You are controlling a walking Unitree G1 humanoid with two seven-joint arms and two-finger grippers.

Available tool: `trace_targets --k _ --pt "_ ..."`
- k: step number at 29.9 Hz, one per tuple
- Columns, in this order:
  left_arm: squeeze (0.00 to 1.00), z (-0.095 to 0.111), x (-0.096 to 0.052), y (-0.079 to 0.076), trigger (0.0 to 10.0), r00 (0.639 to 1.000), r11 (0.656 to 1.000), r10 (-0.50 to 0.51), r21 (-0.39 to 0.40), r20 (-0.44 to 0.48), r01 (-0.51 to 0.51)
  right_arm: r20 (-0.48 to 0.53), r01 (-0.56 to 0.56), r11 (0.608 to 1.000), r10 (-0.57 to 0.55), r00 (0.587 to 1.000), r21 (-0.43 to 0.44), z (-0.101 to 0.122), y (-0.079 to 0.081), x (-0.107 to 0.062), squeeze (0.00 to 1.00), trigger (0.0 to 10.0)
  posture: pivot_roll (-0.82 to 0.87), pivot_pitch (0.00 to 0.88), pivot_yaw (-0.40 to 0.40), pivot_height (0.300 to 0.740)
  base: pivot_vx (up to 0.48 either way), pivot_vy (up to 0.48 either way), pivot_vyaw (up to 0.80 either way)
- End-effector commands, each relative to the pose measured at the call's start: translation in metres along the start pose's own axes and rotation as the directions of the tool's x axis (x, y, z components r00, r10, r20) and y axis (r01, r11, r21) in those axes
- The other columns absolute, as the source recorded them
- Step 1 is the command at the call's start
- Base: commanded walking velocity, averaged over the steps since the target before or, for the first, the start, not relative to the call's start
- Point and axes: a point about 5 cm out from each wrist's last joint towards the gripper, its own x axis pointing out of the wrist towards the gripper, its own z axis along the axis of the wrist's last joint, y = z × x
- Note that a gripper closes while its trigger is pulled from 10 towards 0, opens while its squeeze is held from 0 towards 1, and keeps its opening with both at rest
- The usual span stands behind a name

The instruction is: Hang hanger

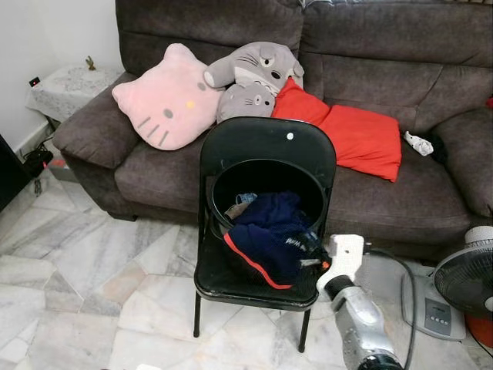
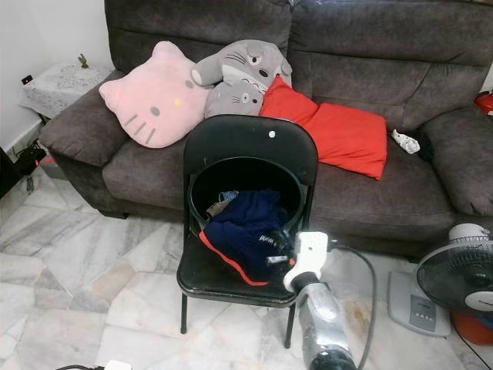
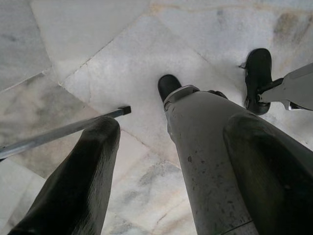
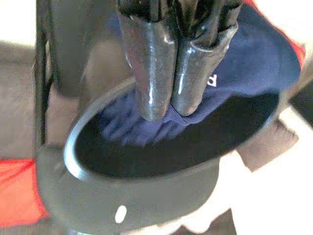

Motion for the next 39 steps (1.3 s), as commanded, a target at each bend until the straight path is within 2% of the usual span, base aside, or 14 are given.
trace_targets --k 1,4,5,8,10,14,18,22,27,33,39 --pt "0.0 -0.015 -0.002 -0.003 10.0 0.998 1.0 -0.008 0.016 -0.061 0.009 0.075 0.014 1.0 -0.015 0.997 0.012 0.019 -0.005 0.002 0.0 0.0 -0.12 0.09 -0.018 0.74 0.0 0.0 0.0" --pt "0.0 -0.015 -0.001 -0.003 10.0 0.998 1.0 -0.009 0.015 -0.059 0.01 0.137 0.004 1.0 -0.005 0.991 0.01 0.038 -0.005 0.006 0.0 0.0 -0.12 0.09 -0.019 0.74 0.0 0.0 0.0" --pt "0.0 -0.015 -0.001 -0.003 10.0 0.998 1.0 -0.009 0.015 -0.059 0.01 0.137 0.004 1.0 -0.005 0.991 0.01 0.038 -0.005 0.006 0.0 0.0 -0.12 0.09 -0.019 0.74 0.0 0.0 0.0" --pt "0.0 -0.014 -0.001 -0.004 10.0 0.998 1.0 -0.009 0.011 -0.056 0.009 0.216 -0.01 1.0 0.011 0.976 -0.002 0.068 -0.001 0.018 0.0 0.0 -0.12 0.09 -0.019 0.74 0.0 0.0 0.0" --pt "0.0 -0.014 -0.001 -0.004 10.0 0.998 1.0 -0.008 0.01 -0.056 0.009 0.226 -0.012 1.0 0.013 0.974 -0.006 0.073 -0.001 0.02 0.0 0.0 -0.12 0.09 -0.017 0.74 0.0 0.0 0.0" --pt "0.0 -0.013 -0.001 -0.004 10.0 0.998 1.0 -0.007 0.011 -0.055 0.008 0.222 0.02 0.996 -0.001 0.975 -0.082 0.094 -0.005 0.037 0.0 0.0 -0.12 0.09 -0.014 0.74 0.0 0.0 0.0" --pt "0.0 -0.013 -0.001 -0.003 10.0 0.999 1.0 -0.007 0.009 -0.054 0.007 0.211 0.062 0.993 -0.039 0.977 -0.101 0.111 -0.01 0.049 0.0 0.0 -0.11 0.091 -0.013 0.74 0.0 0.0 0.0" --pt "0.0 -0.013 -0.001 -0.003 10.0 0.999 1.0 -0.006 0.01 -0.054 0.006 0.181 0.071 0.987 -0.044 0.983 -0.144 0.117 -0.01 0.056 0.0 0.0 -0.11 0.092 -0.013 0.74 0.0 0.0 0.0" --pt "0.0 -0.012 -0.001 -0.003 10.0 0.999 1.0 -0.003 0.009 -0.053 0.004 0.077 0.051 0.975 -0.035 0.996 -0.215 0.11 -0.003 0.067 0.0 0.0 -0.1 0.092 -0.011 0.74 0.0 0.0 0.0" --pt "0.0 -0.012 -0.001 -0.002 10.0 0.999 1.0 -0.003 0.011 -0.054 0.003 0.003 0.065 0.98 -0.066 0.998 -0.187 0.1 -0.003 0.069 0.0 0.0 -0.1 0.092 -0.008 0.74 0.0 0.0 0.0" --pt "0.0 -0.013 -0.001 -0.002 10.0 0.998 1.0 -0.002 0.015 -0.055 0.003 -0.042 0.084 0.975 -0.094 0.995 -0.203 0.099 -0.004 0.073 0.0 0.0 -0.1 0.092 -0.006 0.74 0.0 0.0 0.0"
